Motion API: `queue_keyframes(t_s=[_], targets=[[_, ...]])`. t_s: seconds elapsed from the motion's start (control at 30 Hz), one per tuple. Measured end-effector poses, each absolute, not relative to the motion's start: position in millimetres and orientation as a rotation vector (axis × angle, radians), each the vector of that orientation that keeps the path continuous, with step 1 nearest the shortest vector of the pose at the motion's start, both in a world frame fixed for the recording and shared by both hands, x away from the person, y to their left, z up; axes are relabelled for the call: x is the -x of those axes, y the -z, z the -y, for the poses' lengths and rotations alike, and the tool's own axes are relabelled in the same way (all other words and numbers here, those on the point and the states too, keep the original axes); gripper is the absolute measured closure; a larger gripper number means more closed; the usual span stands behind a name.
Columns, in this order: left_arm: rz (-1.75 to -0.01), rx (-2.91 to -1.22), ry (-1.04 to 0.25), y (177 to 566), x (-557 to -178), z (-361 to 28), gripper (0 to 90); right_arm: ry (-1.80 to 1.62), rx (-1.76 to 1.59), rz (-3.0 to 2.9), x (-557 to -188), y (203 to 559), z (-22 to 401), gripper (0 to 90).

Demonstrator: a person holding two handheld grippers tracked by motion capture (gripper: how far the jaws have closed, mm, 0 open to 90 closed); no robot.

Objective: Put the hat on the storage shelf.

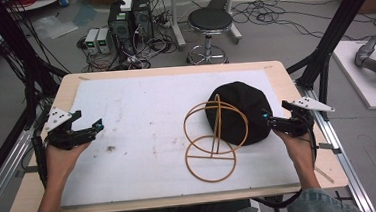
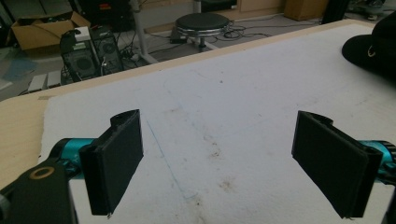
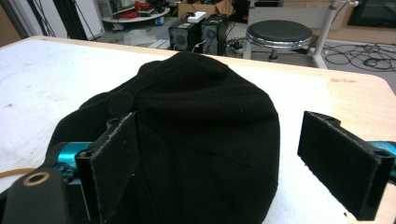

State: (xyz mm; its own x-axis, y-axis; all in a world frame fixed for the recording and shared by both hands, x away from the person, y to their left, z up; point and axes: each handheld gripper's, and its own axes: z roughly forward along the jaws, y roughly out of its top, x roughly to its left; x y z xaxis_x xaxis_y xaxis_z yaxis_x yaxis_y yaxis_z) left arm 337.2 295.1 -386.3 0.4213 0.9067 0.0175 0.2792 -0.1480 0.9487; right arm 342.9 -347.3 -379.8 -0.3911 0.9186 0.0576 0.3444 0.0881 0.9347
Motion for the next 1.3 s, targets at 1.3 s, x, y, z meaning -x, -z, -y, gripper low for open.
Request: queue_keyframes(t_s=[1.3], targets=[[-1.044,-1.64,-0.775,384,-334,-296,17.4,-1.338,-1.051,-1.905,-361,384,307,13.2]])
